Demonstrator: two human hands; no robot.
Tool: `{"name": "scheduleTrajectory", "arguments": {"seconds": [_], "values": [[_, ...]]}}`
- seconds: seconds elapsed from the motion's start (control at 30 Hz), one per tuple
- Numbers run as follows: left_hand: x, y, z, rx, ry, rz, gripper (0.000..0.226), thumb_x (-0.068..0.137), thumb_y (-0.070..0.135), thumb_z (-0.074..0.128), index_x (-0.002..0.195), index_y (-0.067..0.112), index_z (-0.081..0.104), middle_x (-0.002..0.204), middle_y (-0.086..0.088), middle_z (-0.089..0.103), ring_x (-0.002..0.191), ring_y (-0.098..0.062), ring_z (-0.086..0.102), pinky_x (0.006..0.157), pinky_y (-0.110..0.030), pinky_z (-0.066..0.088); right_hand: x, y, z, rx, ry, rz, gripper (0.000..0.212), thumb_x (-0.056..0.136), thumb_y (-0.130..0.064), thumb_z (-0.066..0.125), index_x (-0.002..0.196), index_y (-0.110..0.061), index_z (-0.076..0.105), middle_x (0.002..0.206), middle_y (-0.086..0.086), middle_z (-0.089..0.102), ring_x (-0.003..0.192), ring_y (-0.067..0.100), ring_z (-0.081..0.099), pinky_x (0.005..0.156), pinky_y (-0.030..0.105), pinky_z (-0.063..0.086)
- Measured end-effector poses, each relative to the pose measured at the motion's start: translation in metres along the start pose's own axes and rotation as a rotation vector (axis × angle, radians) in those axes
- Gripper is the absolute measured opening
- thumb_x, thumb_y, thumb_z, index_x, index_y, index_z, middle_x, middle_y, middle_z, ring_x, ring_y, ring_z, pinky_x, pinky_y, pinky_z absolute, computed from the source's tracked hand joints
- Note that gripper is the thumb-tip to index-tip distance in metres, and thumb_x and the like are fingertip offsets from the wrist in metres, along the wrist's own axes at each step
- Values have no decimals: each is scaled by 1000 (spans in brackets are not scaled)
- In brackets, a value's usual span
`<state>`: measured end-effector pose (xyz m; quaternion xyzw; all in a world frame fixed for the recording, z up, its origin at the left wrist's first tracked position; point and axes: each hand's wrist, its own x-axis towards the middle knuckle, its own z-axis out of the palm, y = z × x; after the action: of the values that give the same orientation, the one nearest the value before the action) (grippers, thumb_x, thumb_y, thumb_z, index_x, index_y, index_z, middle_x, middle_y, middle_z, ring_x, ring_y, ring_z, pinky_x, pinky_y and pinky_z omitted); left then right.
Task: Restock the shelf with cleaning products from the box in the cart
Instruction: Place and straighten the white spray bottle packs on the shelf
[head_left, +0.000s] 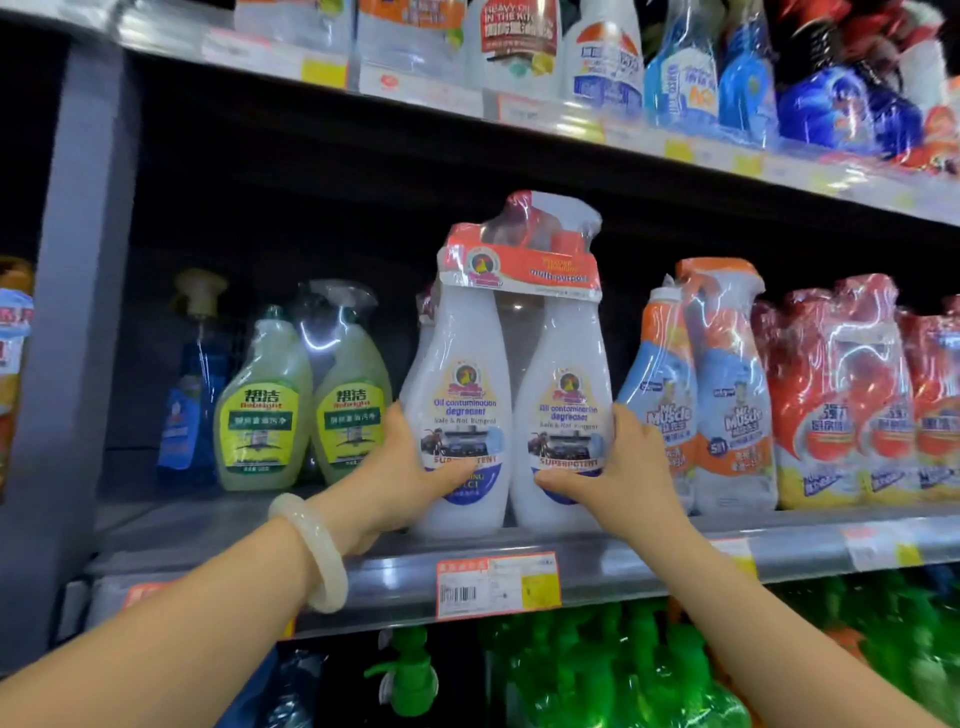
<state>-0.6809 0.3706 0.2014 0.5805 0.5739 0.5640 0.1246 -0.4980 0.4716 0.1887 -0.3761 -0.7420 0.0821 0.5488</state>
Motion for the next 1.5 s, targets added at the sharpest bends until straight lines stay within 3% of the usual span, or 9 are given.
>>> {"name": "scheduleTrajectory", "arguments": {"seconds": [0.2, 0.37, 0.53, 0.87, 1.2, 1.27, 1.33, 1.4, 1.5], "values": [[-1, 9, 6, 23, -83, -51, 88, 78, 1, 73, 142, 11, 12, 94, 11, 51, 78, 1, 54, 61, -12, 46, -2, 10, 1, 87, 50, 21, 89, 56, -38, 87, 130, -15, 44, 125, 6, 45, 121, 24, 40, 102, 39, 39], [-1, 5, 8, 11, -54, -27, 90, 76, -2, 74, 141, 13, 13, 119, -2, 56, 89, -8, 59, 81, -24, 46, -2, 6, -3, 104, 30, 48, 96, 58, -34, 87, 138, -16, 37, 132, 7, 40, 126, 23, 35, 105, 37, 34], [-3, 4, 7, 14, -57, 16, 94, 74, -1, 75, 144, 18, 14, 108, 7, 54, 81, 4, 55, 59, -10, 47, -3, 5, -5, 107, 20, 74, 97, 58, -34, 87, 138, -16, 35, 132, 8, 39, 126, 25, 35, 107, 39, 35], [-3, -1, 5, -70, -59, 81, 89, 69, -11, 75, 133, 31, 30, 113, 8, 61, 90, -1, 63, 63, -8, 52, -7, 5, -6, 126, 0, 71, 97, 62, -35, 85, 140, -18, 31, 134, 10, 39, 125, 26, 34, 104, 40, 36], [-4, -4, 8, -13, -11, 28, 97, 67, -9, 77, 141, 25, 26, 106, 11, 59, 88, 0, 59, 58, -5, 49, -8, 5, -10, 126, -48, 106, 100, 61, -36, 86, 141, -21, 27, 134, 10, 37, 126, 26, 35, 105, 41, 36], [-7, -2, 9, 64, 43, 55, 105, 64, -1, 83, 140, 35, 20, 111, 11, 56, 92, 1, 58, 64, -7, 50, -9, 2, -13, 105, -61, 131, 101, 62, -37, 85, 142, -21, 25, 136, 11, 35, 127, 28, 33, 105, 41, 34], [-12, 0, 10, 242, 116, 136, 110, 55, 16, 87, 138, 37, 18, 129, 7, 48, 117, -10, 52, 92, -25, 51, -12, -5, -16, 42, -73, 151, 101, 65, -40, 83, 144, -21, 22, 137, 13, 32, 129, 30, 30, 105, 41, 31], [-22, 6, 13, 425, 136, 186, 120, 55, 30, 82, 147, 33, 6, 150, -2, 26, 142, -22, 22, 114, -43, 30, -16, -15, -20, -39, -55, 127, 100, 68, -42, 80, 145, -20, 19, 136, 13, 29, 128, 30, 28, 105, 39, 31], [-42, 19, 8, 578, 151, 228, 114, 72, 32, 76, 151, 25, -6, 159, -4, 2, 147, -18, -3, 121, -40, 10, -25, -43, -25, -139, -27, 36, 92, 73, -45, 75, 144, -17, 23, 136, 12, 29, 126, 29, 28, 102, 35, 31]]}}
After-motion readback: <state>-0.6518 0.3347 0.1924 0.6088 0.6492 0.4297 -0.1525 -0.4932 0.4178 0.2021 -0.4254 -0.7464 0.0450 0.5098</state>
